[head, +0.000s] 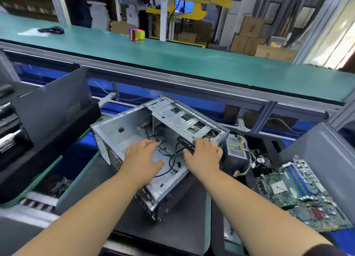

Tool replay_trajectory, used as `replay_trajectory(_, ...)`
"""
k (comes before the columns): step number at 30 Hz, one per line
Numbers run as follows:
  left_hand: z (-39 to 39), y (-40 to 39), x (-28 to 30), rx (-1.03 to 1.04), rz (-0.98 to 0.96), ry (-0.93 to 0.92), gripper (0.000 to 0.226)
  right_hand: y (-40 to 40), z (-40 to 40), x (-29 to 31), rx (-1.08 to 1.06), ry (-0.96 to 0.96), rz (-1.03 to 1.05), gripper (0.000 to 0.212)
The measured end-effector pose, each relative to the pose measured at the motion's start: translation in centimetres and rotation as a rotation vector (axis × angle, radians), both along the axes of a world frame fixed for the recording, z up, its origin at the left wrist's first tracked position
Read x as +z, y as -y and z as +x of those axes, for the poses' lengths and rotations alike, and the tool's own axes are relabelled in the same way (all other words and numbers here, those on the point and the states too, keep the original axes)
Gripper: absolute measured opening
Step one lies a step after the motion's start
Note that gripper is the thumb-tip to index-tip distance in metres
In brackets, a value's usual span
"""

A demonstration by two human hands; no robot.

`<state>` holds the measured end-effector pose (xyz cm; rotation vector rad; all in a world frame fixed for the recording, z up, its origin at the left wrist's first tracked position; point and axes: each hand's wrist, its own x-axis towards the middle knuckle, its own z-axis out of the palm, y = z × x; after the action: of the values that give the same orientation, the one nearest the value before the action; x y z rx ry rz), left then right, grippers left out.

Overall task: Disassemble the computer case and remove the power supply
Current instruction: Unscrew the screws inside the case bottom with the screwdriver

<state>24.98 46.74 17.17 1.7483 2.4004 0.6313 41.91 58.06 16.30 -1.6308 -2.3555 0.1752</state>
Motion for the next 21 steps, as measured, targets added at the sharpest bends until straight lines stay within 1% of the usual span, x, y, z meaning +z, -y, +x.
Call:
replay_trajectory(4,4.2,0.5,-0.3,0.304,-0.085,0.061,0.066,-4.1,1.9,1.1,0.035,-0.107,-0.018,0.045)
replay_trajectory(6,6.0,0.4,-0.4,0.425,-0.147,0.092,0.07,-6.5,3.0,1.5,0.087,-0.093,0.001,0.047)
replay_trajectory(9,7.6,0.2,-0.4,0.527,-0.239,0.09,0.078,-9.7,4.4,1.9,0.149,-0.033,0.01,0.049)
replay_trajectory(12,8.4,-0.2,-0.4,0.579,-0.319,0.069,0.077,-12.2,4.7,2.0,0.202,0.011,-0.027,0.054)
replay_trajectory(16,9.0,-0.3,-0.9,0.589,-0.322,-0.008,0.073,-14.1,4.7,1.4,0.219,0.177,-0.15,0.075)
replay_trajectory(18,9.0,-0.4,-1.0,0.571,-0.337,-0.025,0.072,-14.3,4.7,1.0,0.21,0.205,-0.186,0.077)
replay_trajectory(21,8.3,-0.6,-1.0,0.535,-0.383,-0.042,0.07,-13.8,4.7,0.9,0.182,0.19,-0.17,0.077)
